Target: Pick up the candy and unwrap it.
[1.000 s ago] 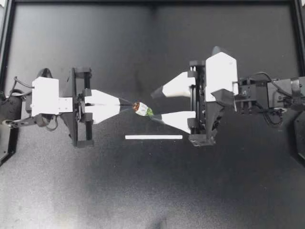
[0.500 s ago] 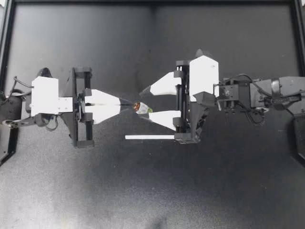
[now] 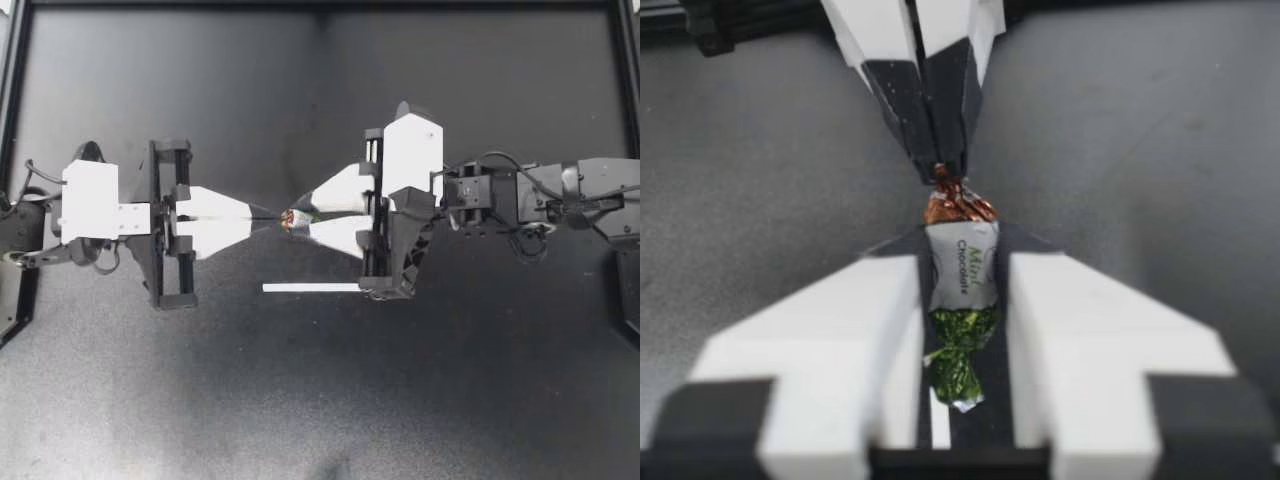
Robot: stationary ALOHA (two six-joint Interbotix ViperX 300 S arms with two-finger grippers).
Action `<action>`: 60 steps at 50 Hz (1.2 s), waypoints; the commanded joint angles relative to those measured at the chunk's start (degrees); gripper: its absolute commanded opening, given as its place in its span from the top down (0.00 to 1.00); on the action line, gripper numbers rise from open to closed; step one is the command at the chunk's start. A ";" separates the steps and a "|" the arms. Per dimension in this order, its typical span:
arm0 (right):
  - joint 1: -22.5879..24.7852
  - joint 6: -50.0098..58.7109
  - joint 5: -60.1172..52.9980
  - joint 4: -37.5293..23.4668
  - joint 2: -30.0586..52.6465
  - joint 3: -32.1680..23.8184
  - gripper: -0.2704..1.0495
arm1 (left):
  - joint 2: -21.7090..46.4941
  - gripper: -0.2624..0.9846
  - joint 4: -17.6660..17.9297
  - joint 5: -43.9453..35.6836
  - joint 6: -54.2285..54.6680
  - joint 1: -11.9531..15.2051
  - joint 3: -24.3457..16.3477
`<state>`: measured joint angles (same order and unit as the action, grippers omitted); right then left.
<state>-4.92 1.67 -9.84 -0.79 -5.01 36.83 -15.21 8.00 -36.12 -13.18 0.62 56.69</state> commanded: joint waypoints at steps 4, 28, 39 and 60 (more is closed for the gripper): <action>-0.44 0.97 0.00 0.26 -2.11 -0.97 0.81 | -0.97 0.94 0.00 -0.53 0.26 -0.09 -0.18; -0.09 4.31 0.18 0.18 -2.72 -0.70 0.79 | -0.18 0.94 3.69 0.44 0.26 0.00 0.79; 0.00 3.78 0.53 0.00 -1.49 -1.23 0.56 | -0.09 0.94 4.04 0.44 0.35 -0.09 0.18; 0.00 -6.50 -0.09 -3.43 -0.62 -1.93 0.36 | -1.32 0.94 9.76 6.06 4.75 -0.09 -2.55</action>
<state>-4.92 -3.60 -9.32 -4.13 -5.36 36.39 -15.12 17.67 -30.32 -10.28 0.44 55.90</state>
